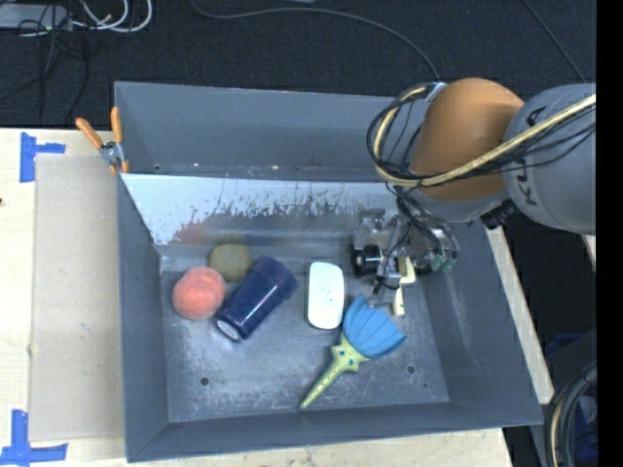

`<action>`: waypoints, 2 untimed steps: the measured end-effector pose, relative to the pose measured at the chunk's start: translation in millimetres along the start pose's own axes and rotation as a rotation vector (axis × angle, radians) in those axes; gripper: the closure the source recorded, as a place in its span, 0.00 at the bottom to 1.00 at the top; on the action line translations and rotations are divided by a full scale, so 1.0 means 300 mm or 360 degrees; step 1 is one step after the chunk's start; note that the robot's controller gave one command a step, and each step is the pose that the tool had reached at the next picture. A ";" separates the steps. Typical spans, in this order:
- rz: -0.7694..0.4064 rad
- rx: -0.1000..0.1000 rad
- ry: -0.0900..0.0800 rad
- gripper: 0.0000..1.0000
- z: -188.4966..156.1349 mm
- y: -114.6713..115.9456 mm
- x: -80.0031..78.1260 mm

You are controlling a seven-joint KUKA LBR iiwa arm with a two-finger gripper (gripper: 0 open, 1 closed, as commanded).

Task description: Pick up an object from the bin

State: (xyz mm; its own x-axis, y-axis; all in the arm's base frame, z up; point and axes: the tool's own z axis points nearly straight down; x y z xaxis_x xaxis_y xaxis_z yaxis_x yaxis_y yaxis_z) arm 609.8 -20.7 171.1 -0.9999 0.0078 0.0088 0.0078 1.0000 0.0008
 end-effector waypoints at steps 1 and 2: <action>-0.0001 0.0001 -0.0012 0.00 -0.016 0.000 -0.004; -0.0193 0.0000 -0.0004 0.00 0.228 -0.004 0.233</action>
Offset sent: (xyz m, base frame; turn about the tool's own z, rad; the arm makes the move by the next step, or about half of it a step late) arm -0.1031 -0.0019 -0.1011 -0.1710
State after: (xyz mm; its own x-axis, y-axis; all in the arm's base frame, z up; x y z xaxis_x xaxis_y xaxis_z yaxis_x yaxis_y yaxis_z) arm 539.3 -21.4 103.3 -0.9936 -0.1130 0.0060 -0.1129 0.9936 0.0017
